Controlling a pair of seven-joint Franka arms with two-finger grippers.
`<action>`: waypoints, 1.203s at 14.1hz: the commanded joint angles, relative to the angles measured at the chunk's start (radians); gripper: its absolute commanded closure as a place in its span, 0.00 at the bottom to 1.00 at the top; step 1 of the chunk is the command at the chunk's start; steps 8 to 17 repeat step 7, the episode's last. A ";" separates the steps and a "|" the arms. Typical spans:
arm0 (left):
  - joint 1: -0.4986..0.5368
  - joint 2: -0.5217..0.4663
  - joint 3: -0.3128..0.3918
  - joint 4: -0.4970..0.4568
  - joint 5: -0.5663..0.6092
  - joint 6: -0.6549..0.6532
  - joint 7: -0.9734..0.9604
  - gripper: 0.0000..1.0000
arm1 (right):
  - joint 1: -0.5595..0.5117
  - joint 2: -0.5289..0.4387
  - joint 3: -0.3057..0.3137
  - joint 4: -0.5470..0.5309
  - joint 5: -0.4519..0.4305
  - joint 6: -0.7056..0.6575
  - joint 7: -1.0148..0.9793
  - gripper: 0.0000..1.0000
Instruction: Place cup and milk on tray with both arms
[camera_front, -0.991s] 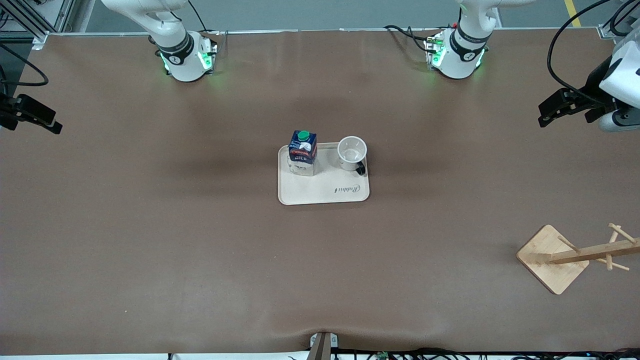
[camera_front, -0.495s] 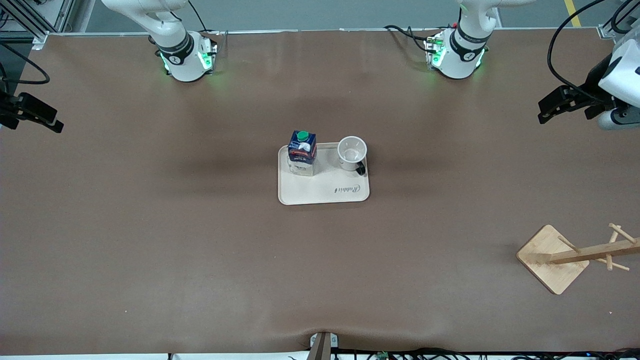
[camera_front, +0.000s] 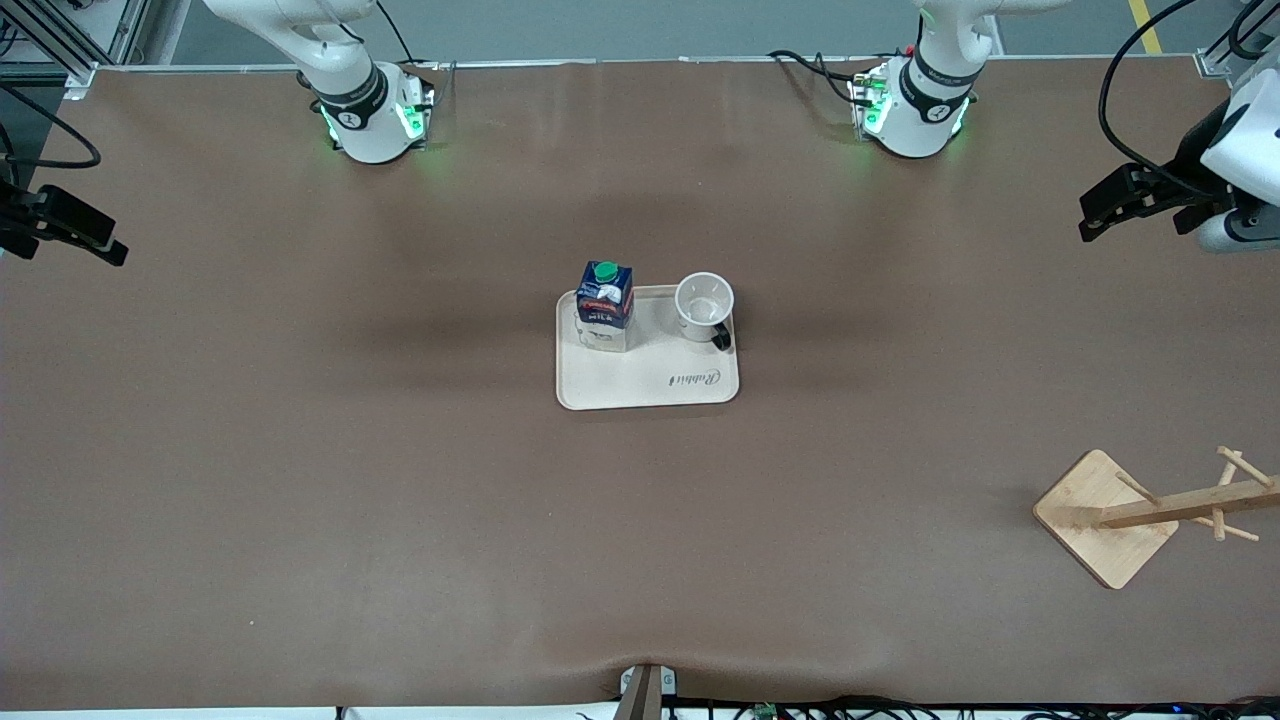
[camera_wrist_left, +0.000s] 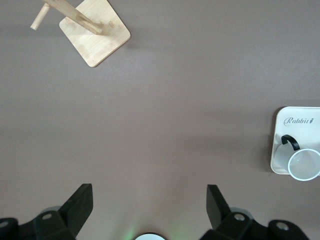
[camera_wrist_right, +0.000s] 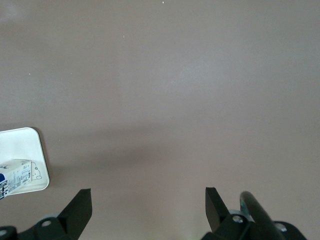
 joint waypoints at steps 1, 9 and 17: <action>0.000 0.009 0.007 0.021 -0.015 -0.005 0.021 0.00 | -0.026 -0.010 0.020 -0.001 0.001 -0.001 -0.006 0.00; -0.003 0.009 0.004 0.021 -0.015 -0.009 0.021 0.00 | -0.026 -0.010 0.020 0.001 0.001 -0.007 0.000 0.00; -0.003 0.009 0.004 0.021 -0.015 -0.009 0.021 0.00 | -0.026 -0.010 0.020 0.001 0.001 -0.007 0.000 0.00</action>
